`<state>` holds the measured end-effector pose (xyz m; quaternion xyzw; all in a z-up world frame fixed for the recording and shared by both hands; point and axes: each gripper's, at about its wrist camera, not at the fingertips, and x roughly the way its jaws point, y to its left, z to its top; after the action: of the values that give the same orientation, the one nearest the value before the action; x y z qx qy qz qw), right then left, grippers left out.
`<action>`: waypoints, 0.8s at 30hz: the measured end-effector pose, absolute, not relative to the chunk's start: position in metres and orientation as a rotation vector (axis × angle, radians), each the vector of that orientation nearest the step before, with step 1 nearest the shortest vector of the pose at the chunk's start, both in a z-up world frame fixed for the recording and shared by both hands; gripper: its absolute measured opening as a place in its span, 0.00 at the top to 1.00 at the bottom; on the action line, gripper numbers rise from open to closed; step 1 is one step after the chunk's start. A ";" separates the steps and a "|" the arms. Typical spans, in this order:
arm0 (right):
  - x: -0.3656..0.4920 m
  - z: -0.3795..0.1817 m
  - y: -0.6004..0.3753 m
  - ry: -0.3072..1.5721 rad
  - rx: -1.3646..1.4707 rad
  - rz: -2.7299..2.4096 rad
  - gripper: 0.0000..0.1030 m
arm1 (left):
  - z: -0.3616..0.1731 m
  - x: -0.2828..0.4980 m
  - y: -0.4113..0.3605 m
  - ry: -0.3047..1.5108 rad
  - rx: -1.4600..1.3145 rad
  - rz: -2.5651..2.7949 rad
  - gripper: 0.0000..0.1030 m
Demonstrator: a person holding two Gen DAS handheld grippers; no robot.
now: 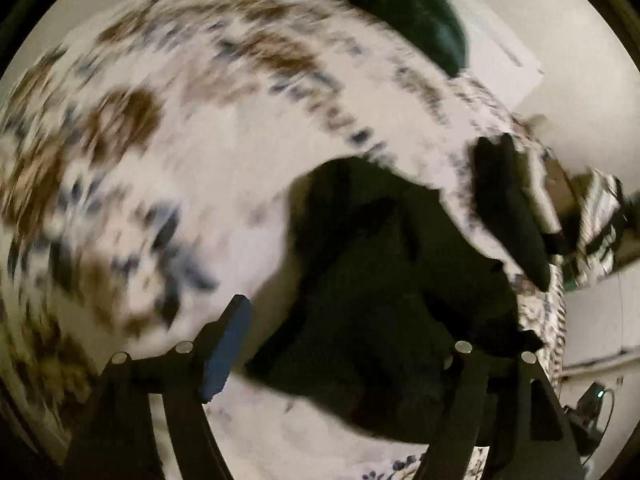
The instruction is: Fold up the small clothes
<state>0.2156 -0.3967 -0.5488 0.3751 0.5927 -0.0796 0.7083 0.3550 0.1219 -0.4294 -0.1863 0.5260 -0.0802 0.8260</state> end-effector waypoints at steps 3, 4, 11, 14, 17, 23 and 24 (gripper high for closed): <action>0.242 -0.529 -0.398 1.294 0.677 -0.146 0.33 | -0.426 0.396 0.089 1.129 -0.321 -0.285 0.26; 0.256 -0.528 -0.398 1.284 0.609 -0.132 0.33 | -0.430 0.407 0.080 1.140 -0.298 -0.312 0.26; 0.343 -0.543 -0.368 1.291 0.074 -0.055 0.34 | -0.492 0.480 -0.010 1.290 -0.049 -0.502 0.26; 0.367 -0.557 -0.352 1.297 -0.100 0.058 0.34 | -0.507 0.487 -0.029 1.307 0.032 -0.527 0.26; 0.386 -0.572 -0.344 1.315 -0.132 0.166 0.65 | -0.513 0.486 -0.035 1.279 0.056 -0.550 0.39; 0.411 -0.571 -0.377 1.286 0.168 0.134 0.96 | -0.498 0.486 -0.017 1.198 0.016 -0.509 0.82; 0.409 -0.570 -0.384 1.275 0.212 0.116 0.96 | -0.494 0.487 -0.011 1.182 -0.003 -0.491 0.82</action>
<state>0.4092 -0.3843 -0.5701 0.0986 0.5938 0.0538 0.7968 0.4867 -0.0105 -0.4939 -0.0012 0.5516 -0.2292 0.8020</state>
